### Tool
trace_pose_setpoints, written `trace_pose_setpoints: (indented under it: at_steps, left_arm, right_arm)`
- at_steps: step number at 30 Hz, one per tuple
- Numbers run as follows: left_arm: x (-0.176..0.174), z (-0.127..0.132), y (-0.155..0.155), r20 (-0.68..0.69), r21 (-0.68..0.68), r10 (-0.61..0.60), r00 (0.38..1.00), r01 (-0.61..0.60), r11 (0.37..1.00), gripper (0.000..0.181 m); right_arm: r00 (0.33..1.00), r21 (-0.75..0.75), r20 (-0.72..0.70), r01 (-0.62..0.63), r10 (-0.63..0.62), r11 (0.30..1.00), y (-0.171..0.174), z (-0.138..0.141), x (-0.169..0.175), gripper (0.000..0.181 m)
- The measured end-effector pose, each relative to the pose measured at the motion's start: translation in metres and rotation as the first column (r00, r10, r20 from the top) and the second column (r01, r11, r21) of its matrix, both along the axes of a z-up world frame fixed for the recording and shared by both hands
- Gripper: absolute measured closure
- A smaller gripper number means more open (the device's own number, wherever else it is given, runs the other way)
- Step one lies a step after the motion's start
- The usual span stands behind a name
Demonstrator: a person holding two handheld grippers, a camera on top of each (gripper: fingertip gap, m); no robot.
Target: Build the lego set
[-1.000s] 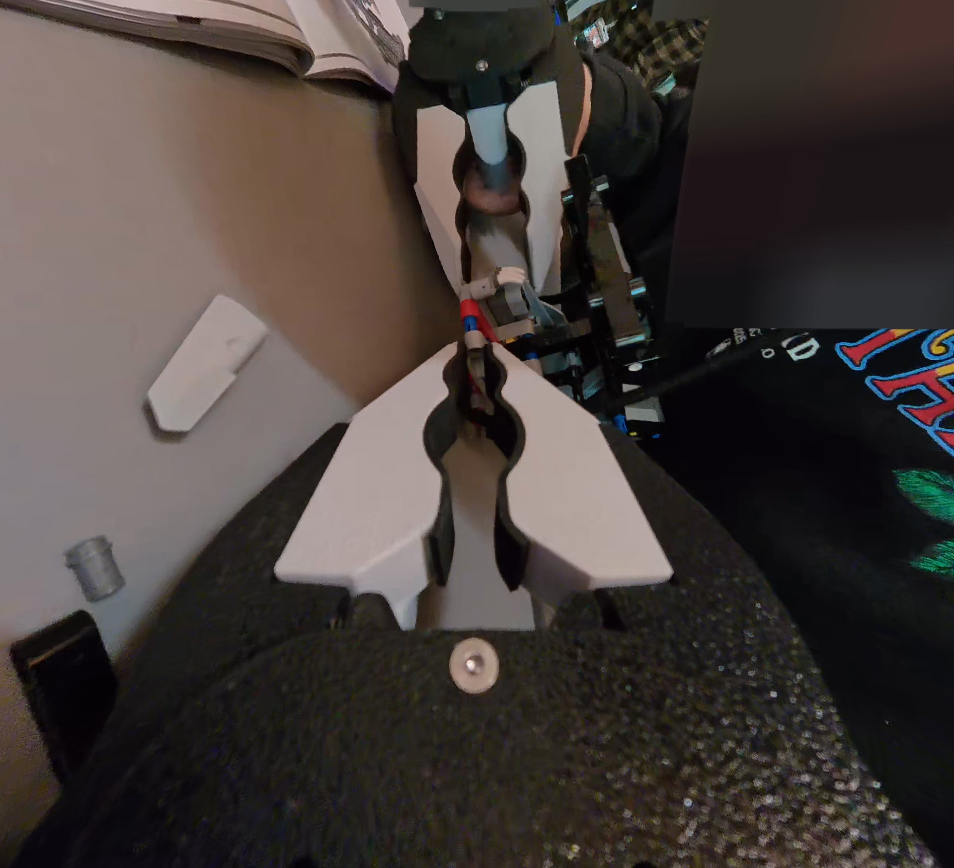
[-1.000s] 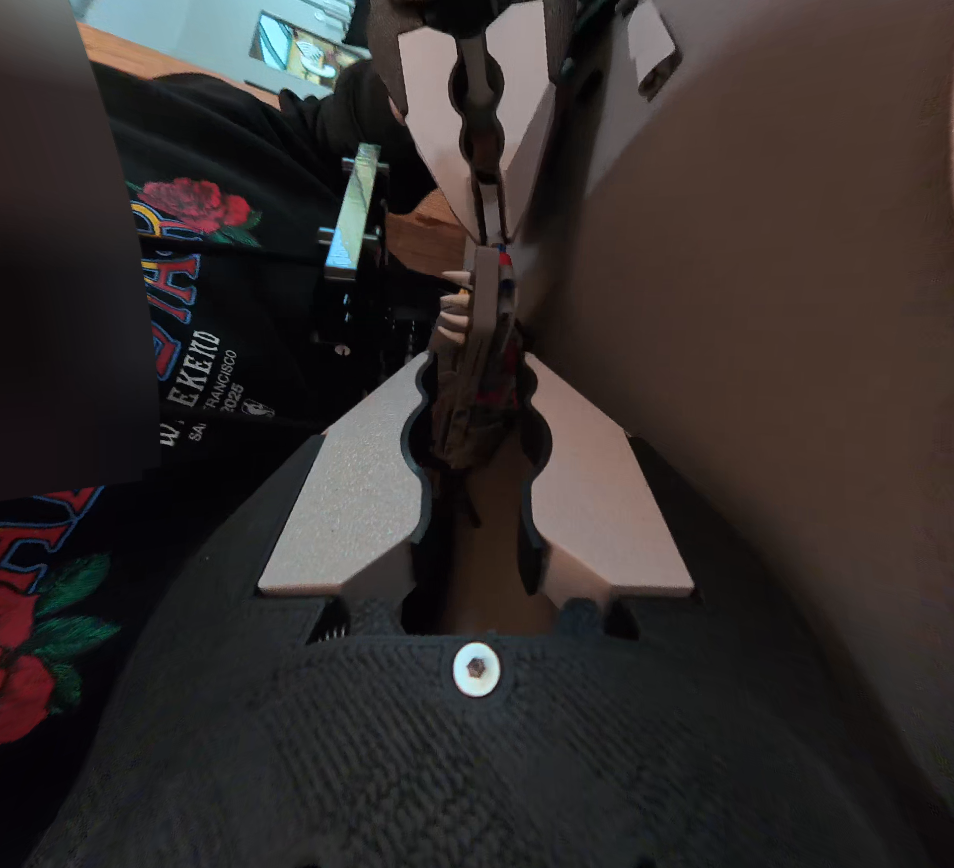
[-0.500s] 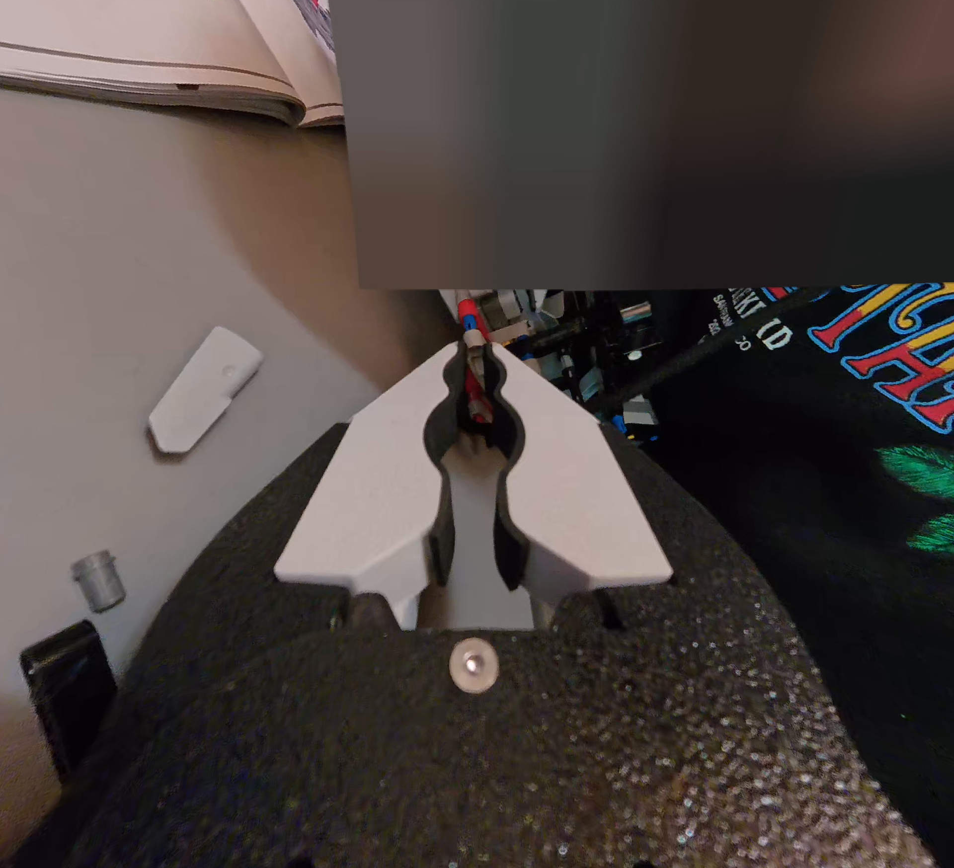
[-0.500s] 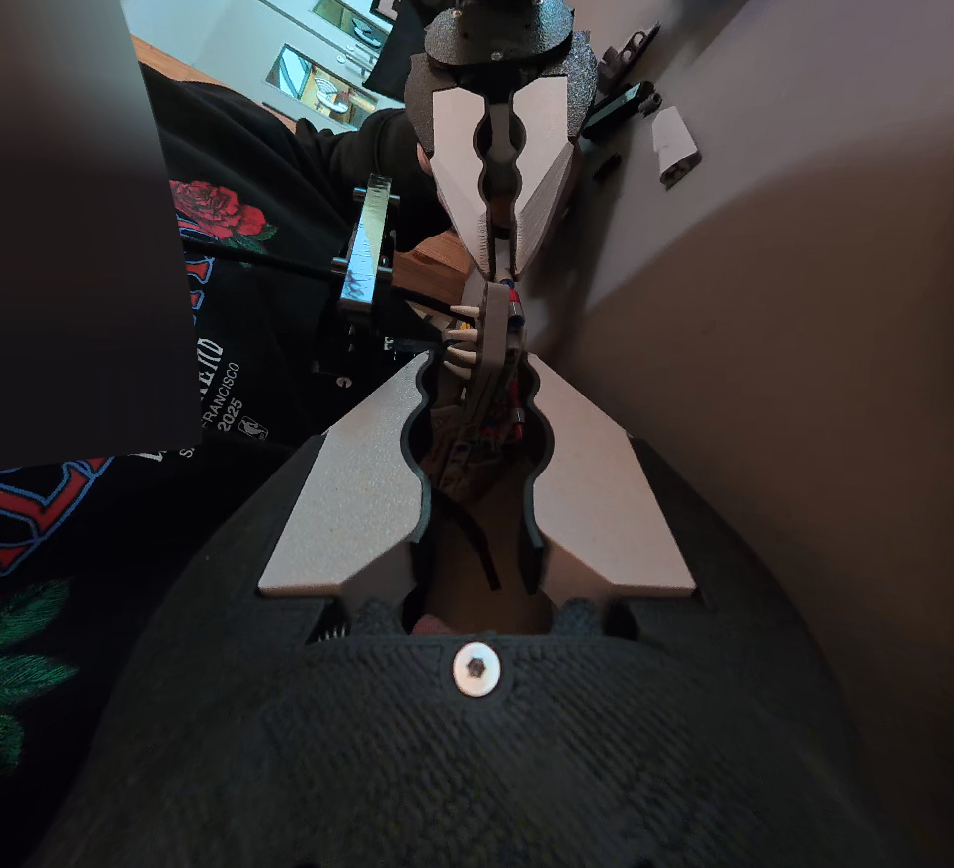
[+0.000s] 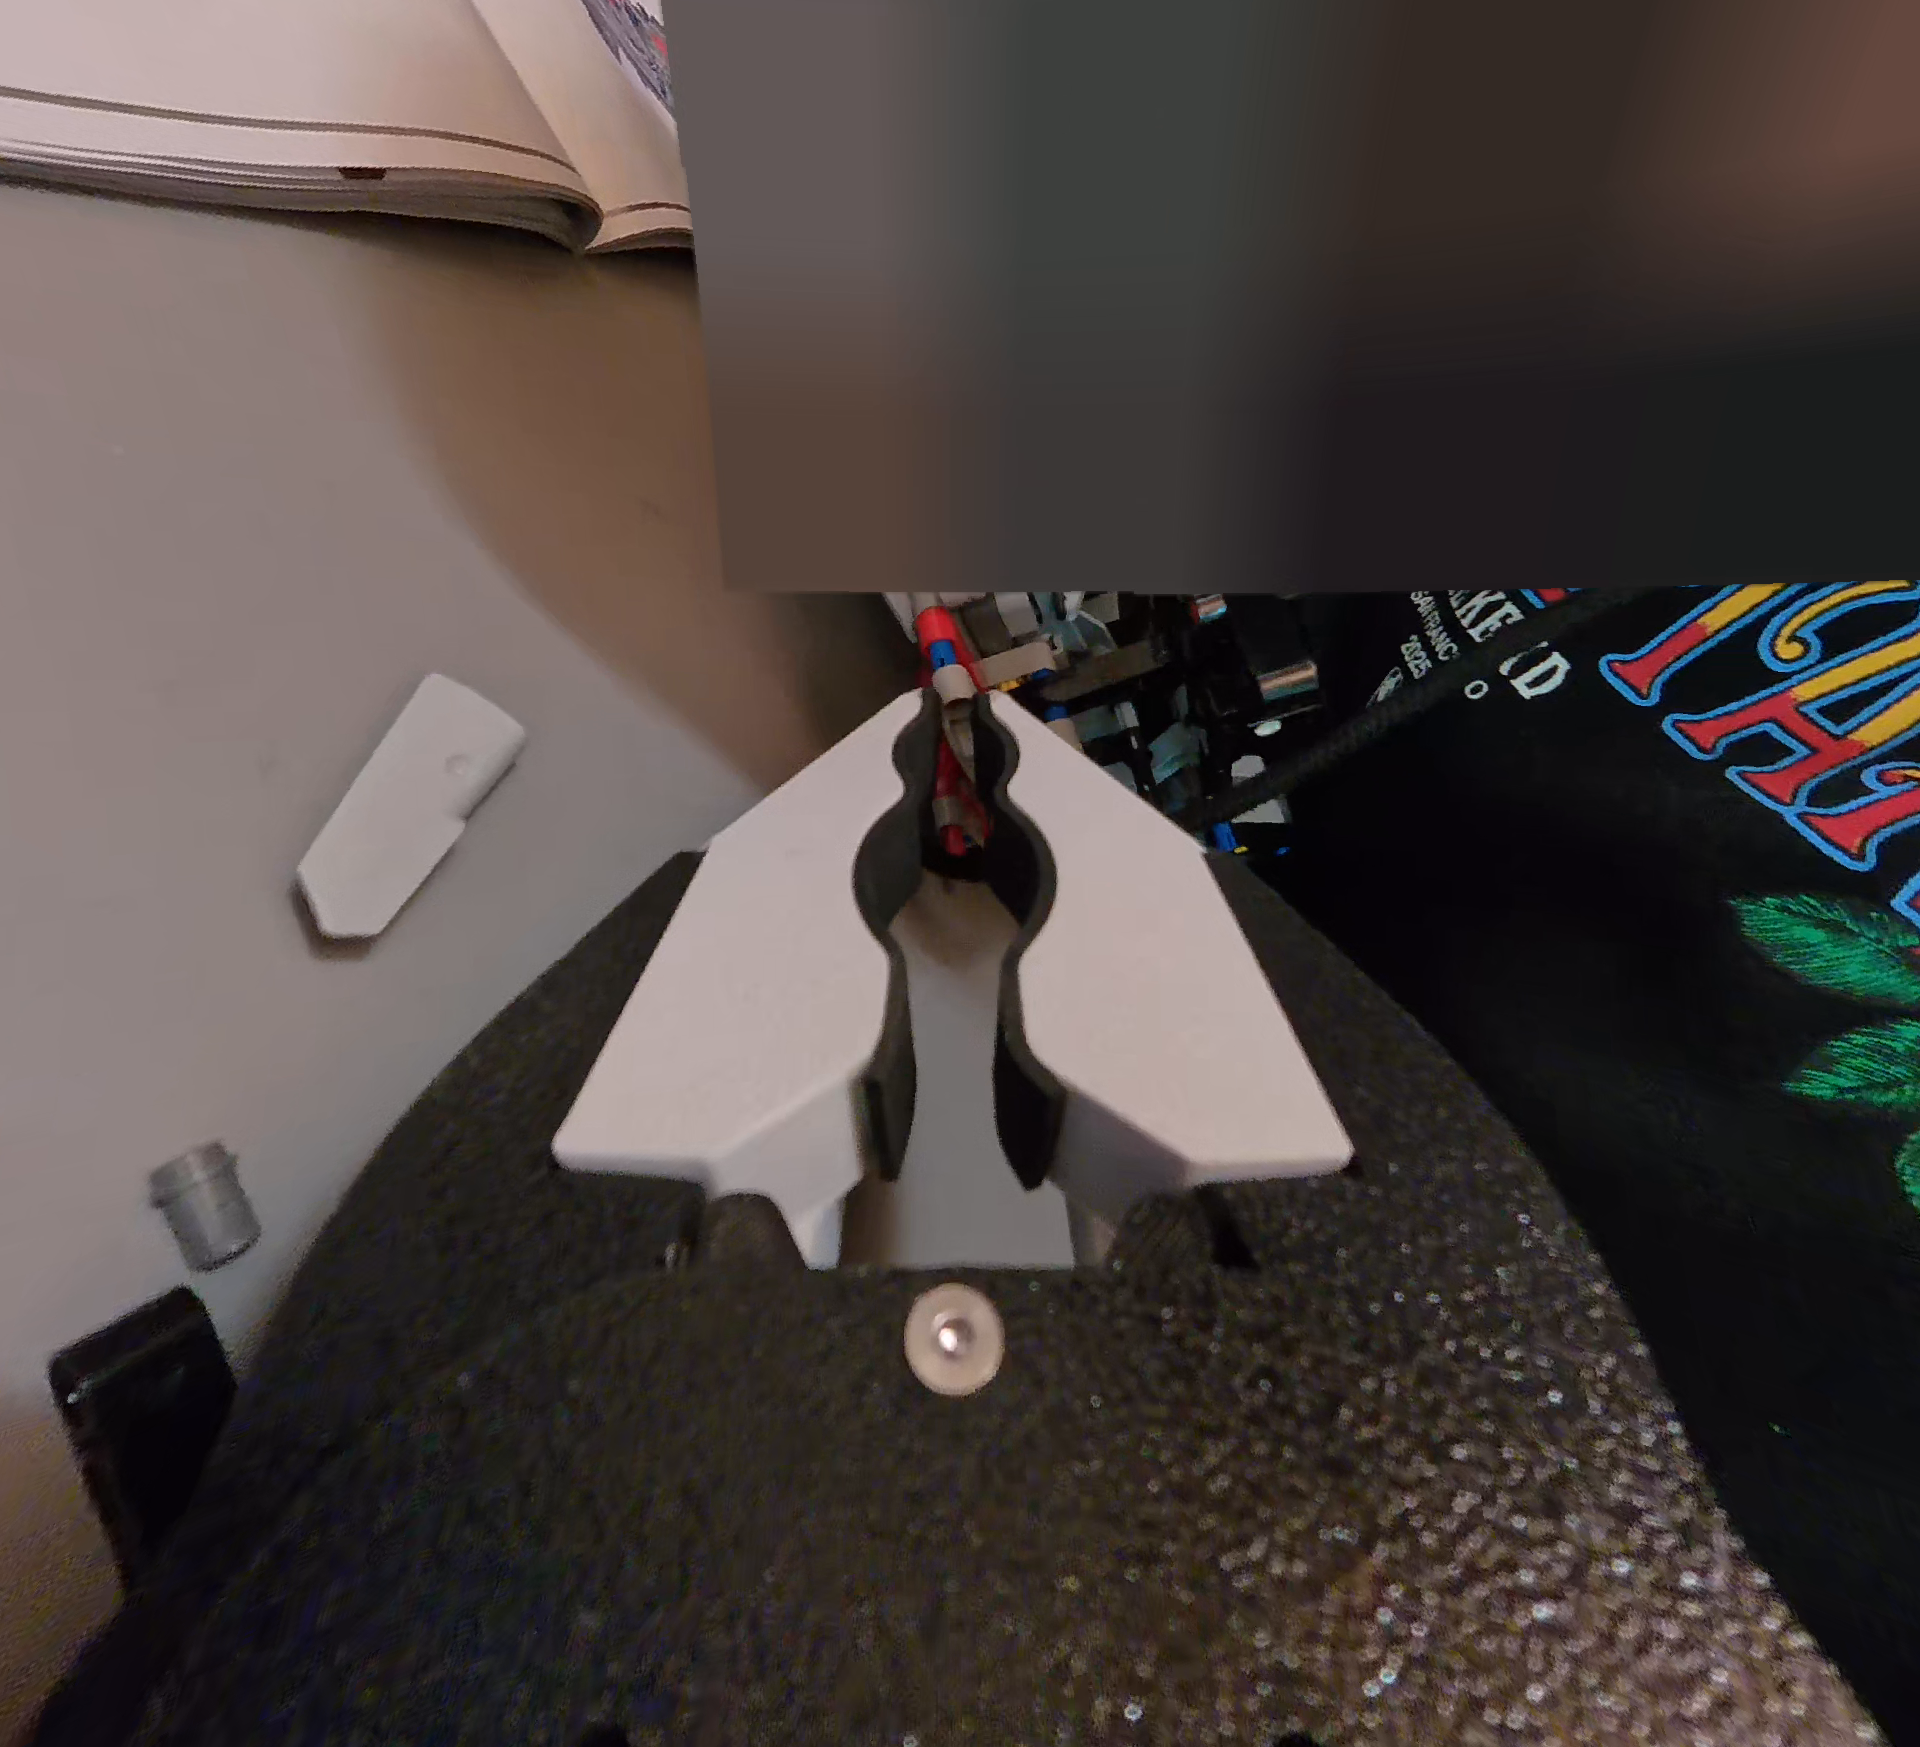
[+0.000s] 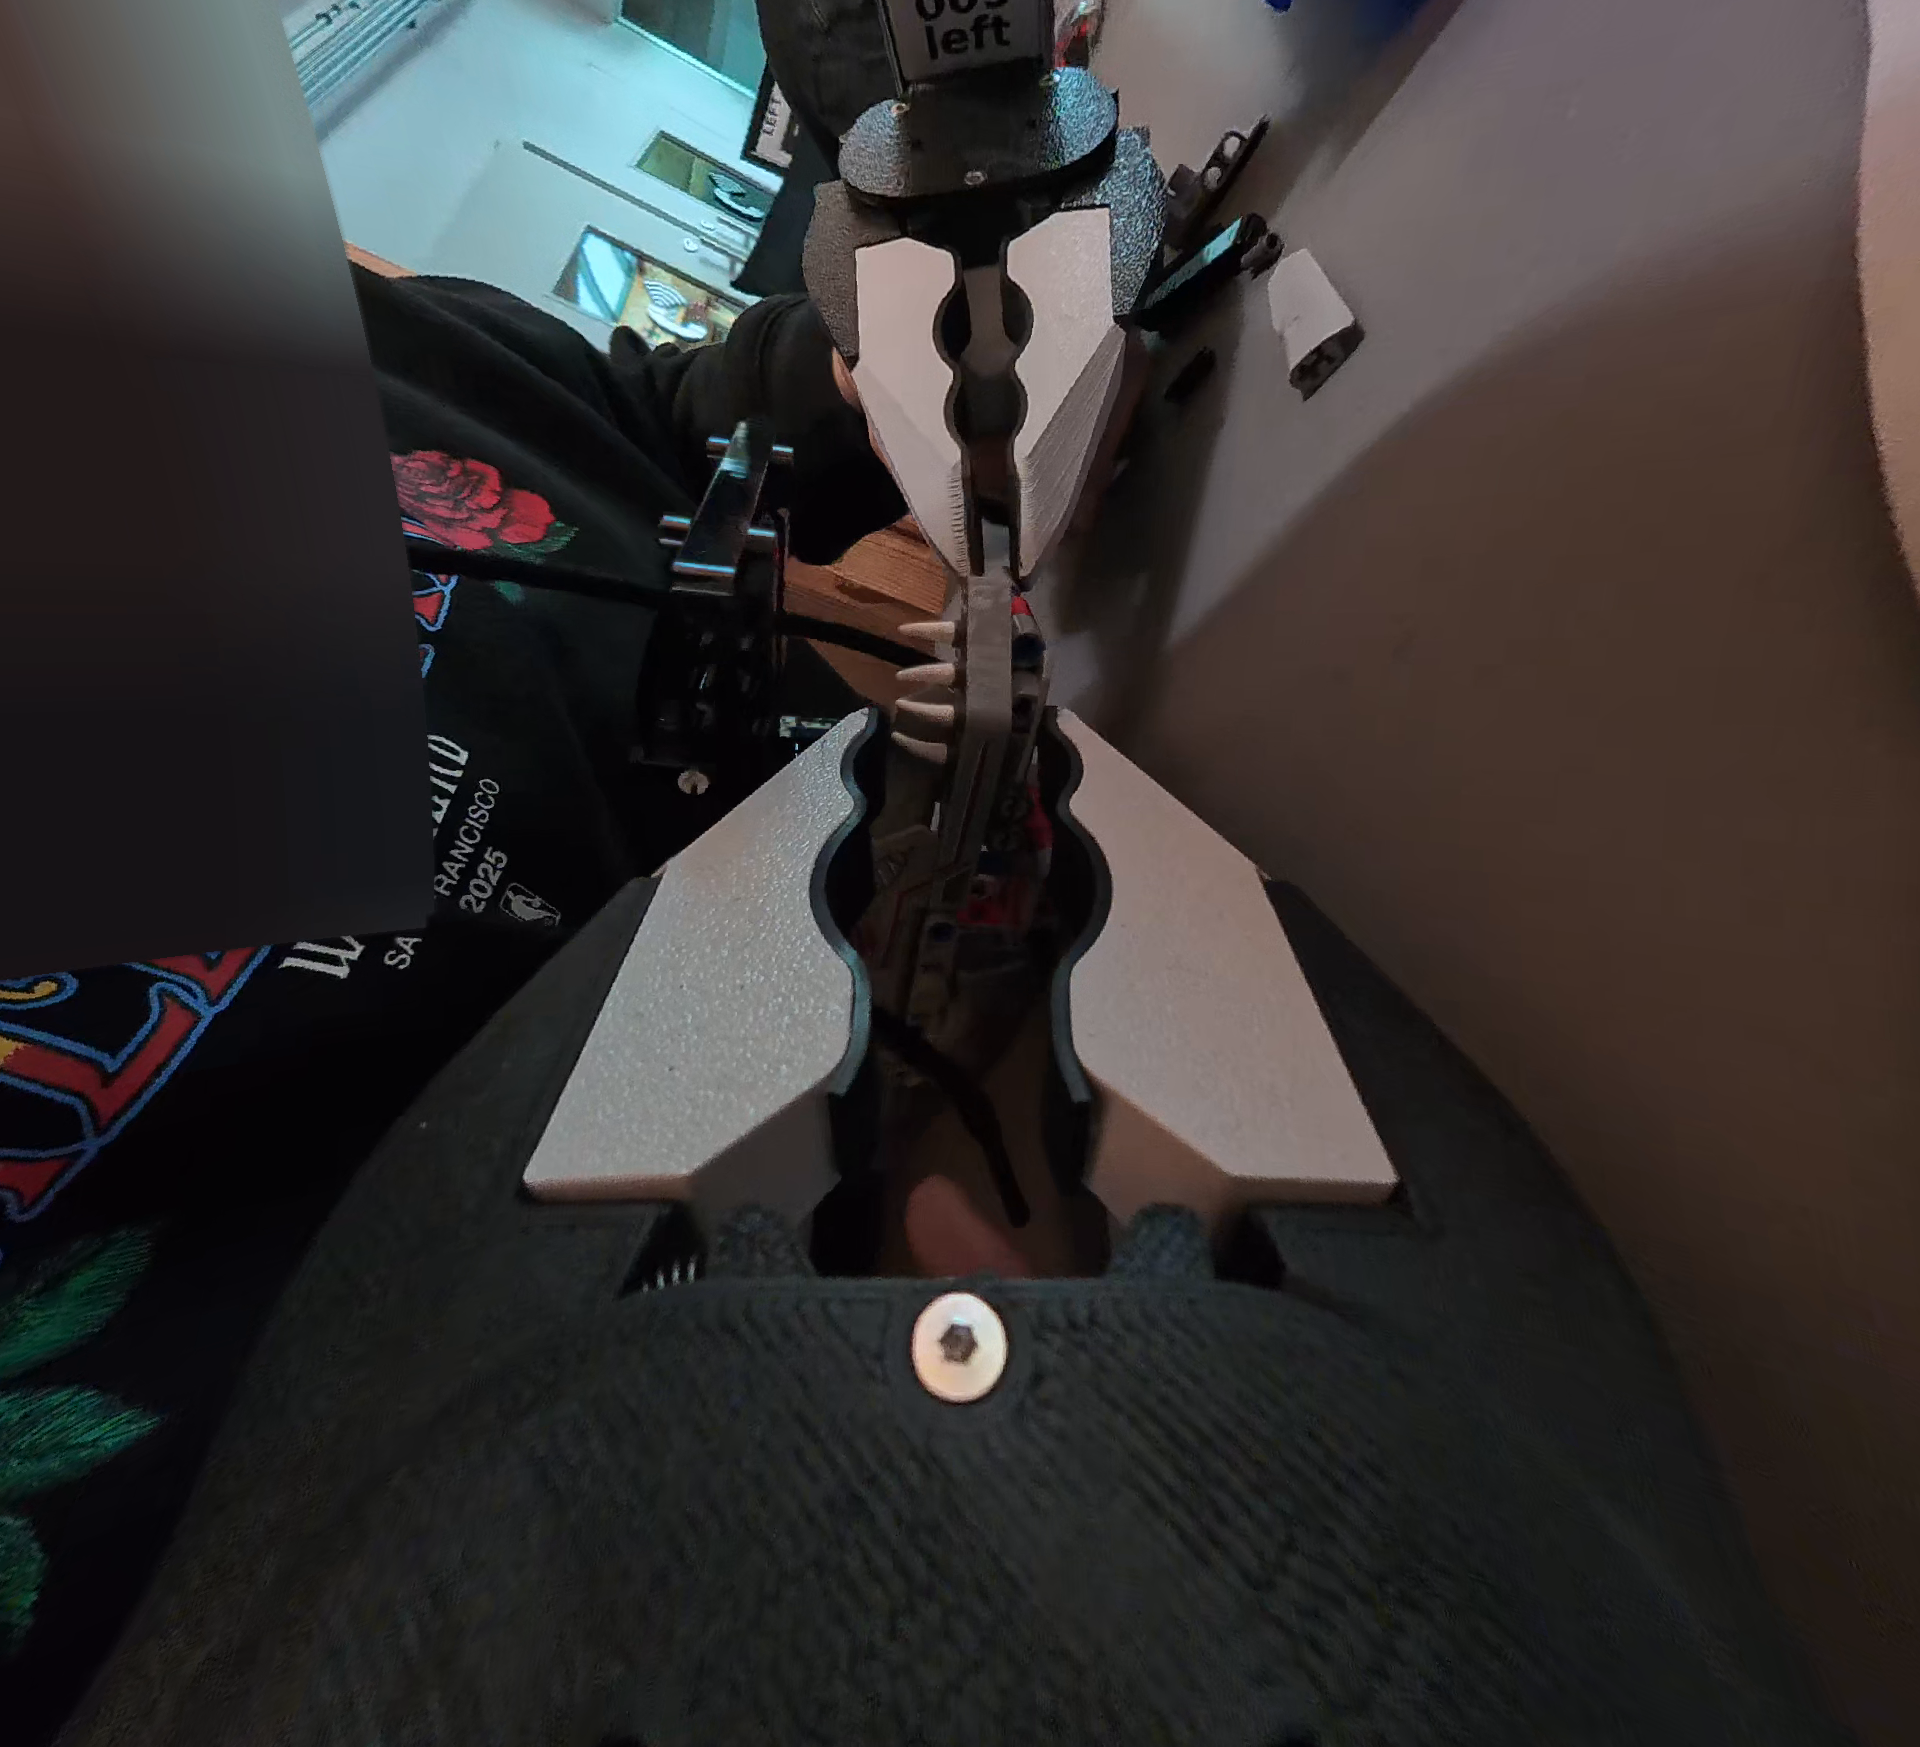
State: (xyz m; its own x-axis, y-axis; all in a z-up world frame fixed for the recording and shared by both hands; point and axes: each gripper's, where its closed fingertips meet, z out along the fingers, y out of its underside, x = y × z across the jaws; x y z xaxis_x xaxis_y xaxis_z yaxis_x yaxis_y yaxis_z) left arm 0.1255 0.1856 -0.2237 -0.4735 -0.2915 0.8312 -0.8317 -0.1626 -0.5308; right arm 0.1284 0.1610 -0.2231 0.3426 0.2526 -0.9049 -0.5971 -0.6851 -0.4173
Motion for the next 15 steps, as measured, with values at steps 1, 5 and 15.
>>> trace_pose_setpoints:
  at_steps: [1,5,15]
  left_arm:
    - [-0.0003,0.0004,-0.0002,0.001,-0.003,-0.003,1.000,0.003,1.000,0.178]
    - [0.0023,0.0023,-0.0016,0.012,-0.012,0.019,1.000,-0.019,1.000,0.178]
    - [0.0046,-0.0016,-0.0045,-0.037,-0.014,0.017,0.999,-0.018,1.000,0.178]
  right_arm:
    - [1.000,-0.005,-0.011,-0.009,0.009,1.000,-0.0005,0.0000,-0.0008,0.154]
    - [0.999,-0.027,-0.046,-0.023,0.022,0.999,-0.0017,-0.0011,-0.0004,0.154]
    - [0.996,-0.034,-0.087,-0.016,0.013,0.999,0.0031,-0.0001,-0.0004,0.154]
